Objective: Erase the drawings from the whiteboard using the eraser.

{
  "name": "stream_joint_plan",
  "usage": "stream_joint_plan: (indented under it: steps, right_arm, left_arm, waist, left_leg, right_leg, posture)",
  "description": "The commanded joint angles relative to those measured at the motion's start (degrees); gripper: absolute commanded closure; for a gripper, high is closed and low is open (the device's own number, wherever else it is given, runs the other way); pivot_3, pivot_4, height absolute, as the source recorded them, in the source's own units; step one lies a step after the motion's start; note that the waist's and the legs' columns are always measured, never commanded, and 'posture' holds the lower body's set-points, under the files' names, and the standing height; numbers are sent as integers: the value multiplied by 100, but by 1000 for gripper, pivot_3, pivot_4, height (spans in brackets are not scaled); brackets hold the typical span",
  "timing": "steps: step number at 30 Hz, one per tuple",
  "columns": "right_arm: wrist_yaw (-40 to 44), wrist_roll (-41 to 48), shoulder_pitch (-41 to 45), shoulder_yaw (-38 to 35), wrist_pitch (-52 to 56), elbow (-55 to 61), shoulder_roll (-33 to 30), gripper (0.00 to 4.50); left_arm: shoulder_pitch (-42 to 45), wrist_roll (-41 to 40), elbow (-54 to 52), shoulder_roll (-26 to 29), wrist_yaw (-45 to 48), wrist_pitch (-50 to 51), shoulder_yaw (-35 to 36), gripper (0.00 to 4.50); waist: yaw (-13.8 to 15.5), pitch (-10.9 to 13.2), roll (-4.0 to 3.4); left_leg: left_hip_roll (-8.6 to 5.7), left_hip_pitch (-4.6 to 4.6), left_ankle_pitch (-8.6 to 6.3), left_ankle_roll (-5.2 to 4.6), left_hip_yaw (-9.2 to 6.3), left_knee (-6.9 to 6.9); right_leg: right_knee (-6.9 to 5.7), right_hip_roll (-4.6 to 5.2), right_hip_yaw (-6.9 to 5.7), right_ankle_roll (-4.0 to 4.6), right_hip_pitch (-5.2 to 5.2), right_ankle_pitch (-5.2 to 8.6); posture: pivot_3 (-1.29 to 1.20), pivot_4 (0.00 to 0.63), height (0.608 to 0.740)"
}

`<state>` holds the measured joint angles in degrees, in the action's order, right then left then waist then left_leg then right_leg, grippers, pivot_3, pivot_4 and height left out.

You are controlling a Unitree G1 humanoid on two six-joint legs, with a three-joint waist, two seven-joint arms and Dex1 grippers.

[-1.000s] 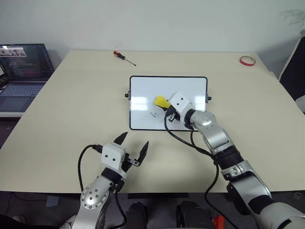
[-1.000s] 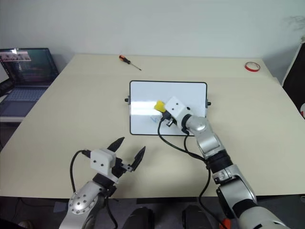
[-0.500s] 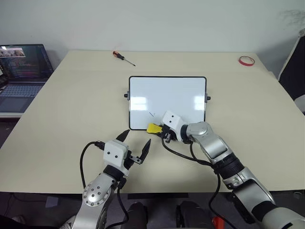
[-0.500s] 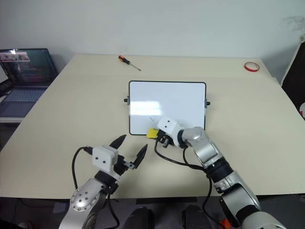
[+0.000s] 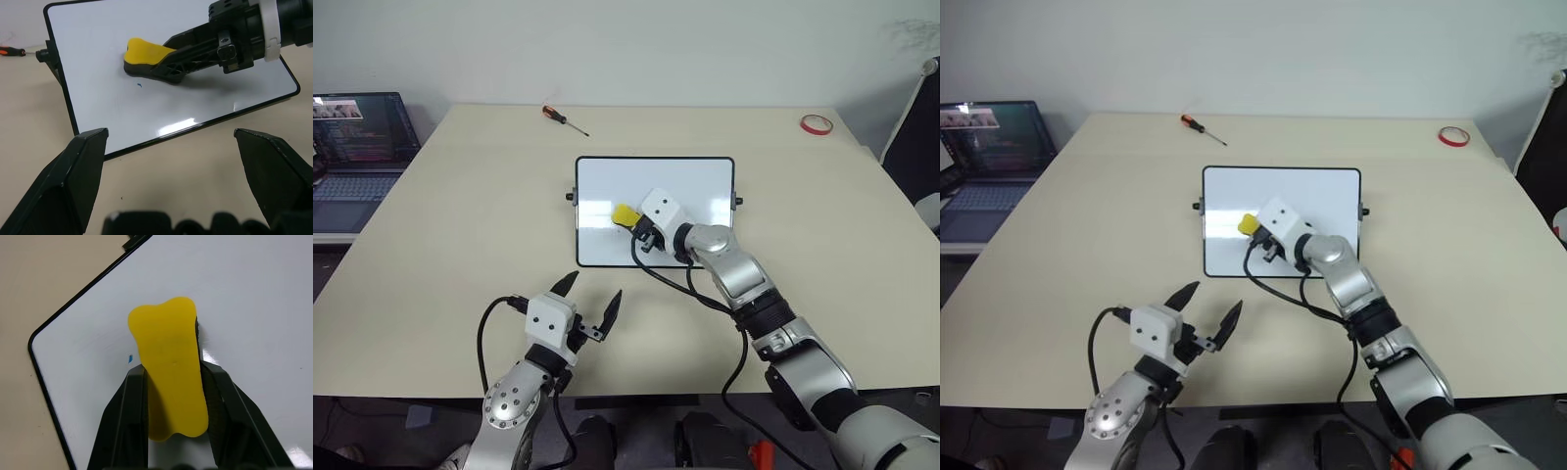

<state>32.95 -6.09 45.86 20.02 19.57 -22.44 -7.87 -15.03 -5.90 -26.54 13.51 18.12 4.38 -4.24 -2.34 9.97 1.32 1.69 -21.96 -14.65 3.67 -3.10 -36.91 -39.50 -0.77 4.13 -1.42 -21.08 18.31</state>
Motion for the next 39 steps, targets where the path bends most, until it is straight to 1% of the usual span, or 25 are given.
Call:
stream_joint_plan:
  steps: [1, 5, 13, 15, 20, 24, 29, 34, 39]
  right_arm:
    - [603, -151, -413, 449, 425, 178, -251, 3325]
    - [655, -158, -478, 485, 495, 346, -307, 3325]
    - [-564, -40, 24, -292, -178, -250, 53, 3325]
    - [-682, -68, 99, -334, -299, -377, 68, 3325]
    - [-548, -78, 29, -256, -315, -379, 61, 3325]
    - [66, -46, -352, 99, -27, 72, -37, 3325]
    - [319, -66, -578, 247, 200, 467, -128, 3325]
    - [220, -8, -587, 83, 200, 541, -141, 3325]
    - [-48, 293, -509, -328, -69, 535, 82, 3325]
  left_arm:
    - [16, 36, -149, -42, -47, -131, -34, 0]
    - [41, 53, -218, -57, -66, -63, -54, 0]
    - [120, 14, -275, -16, -24, 27, -32, 0]
    - [127, -6, -245, 2, 0, 7, -1, 0]
    - [99, -23, -234, 20, 27, -17, 18, 0]
    - [129, -22, -237, 26, 17, 21, 30, 0]
    - [209, -15, -308, 25, 6, 148, -18, 0]
    - [264, -42, -369, 69, 31, 258, 24, 0]
    - [398, -58, -444, 88, 25, 433, 33, 0]
  waist:
    - [-3, 0, 0]
    - [-20, 1, -2]
    - [-18, 4, -1]
    - [-16, 4, -1]
    - [-21, 4, -1]
    - [-19, 4, -1]
    - [-39, 5, -2]
    - [-37, 7, -2]
    - [-36, 10, -1]
  left_leg:
    - [0, -1, 0, 0, -1, 1]
    - [1, -1, 0, 0, -2, 4]
    - [-1, -1, 0, 0, -3, 1]
    - [-1, -5, 0, 0, -3, 1]
    - [0, -6, 0, 0, 0, 7]
    - [2, -6, -1, 0, -3, 7]
    - [2, -7, -1, 0, -4, 10]
    - [1, -11, -1, 0, -5, 10]
    - [0, -17, -1, 0, -10, 10]
  right_leg:
    - [2, 1, 0, 0, 0, 0]
    - [0, 4, 1, 0, -3, 0]
    - [0, 2, 0, -1, -2, 0]
    - [3, 2, 0, -1, -3, 0]
    - [6, 4, 1, 0, -6, 0]
    - [8, 5, 1, 0, -3, 0]
    - [8, 5, 1, 0, -6, 0]
    - [13, 5, 0, -1, -6, 0]
    - [15, 5, 0, -1, -8, 0]
  posture:
    - [0, 150, 740]
    - [0, 150, 740]
    - [0, 150, 740]
    - [0, 150, 740]
    - [0, 150, 740]
    - [0, 150, 740]
    - [0, 150, 740]
    - [0, 150, 740]
    - [0, 150, 740]
